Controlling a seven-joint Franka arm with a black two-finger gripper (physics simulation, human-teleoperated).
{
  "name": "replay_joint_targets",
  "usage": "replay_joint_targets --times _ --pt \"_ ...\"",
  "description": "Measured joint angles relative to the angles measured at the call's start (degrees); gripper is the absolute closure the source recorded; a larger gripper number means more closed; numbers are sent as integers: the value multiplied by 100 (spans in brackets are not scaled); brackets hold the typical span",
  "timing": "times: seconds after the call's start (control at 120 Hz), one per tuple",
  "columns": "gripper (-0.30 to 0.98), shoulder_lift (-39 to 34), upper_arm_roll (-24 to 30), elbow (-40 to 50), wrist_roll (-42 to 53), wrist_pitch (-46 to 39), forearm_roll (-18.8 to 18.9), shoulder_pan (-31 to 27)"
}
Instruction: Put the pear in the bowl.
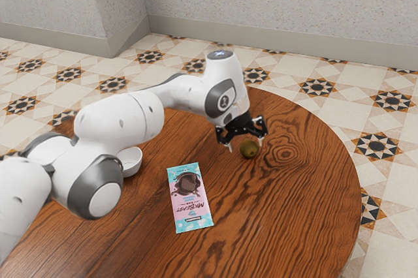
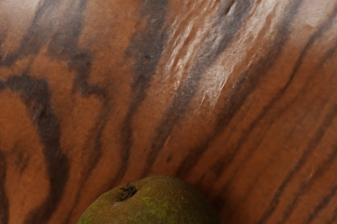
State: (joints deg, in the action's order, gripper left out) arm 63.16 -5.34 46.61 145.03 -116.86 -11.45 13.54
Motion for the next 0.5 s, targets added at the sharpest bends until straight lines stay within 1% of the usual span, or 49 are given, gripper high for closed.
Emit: replay_joint_targets --times 0.125,0.192,0.242,0.342,0.392,0.442,0.5 --pt "0 50 5 0 329 -105 -93 9" --pt "4 52 2 0 476 -143 -117 12" --pt "10 53 0 0 564 -164 -126 13" --pt "30 54 -6 6 715 -193 -137 10" --pt "38 54 -13 7 786 -205 -147 11" --pt "43 37 -10 11 857 -219 -165 10" --pt "48 -38 -13 38 939 -234 -189 4"
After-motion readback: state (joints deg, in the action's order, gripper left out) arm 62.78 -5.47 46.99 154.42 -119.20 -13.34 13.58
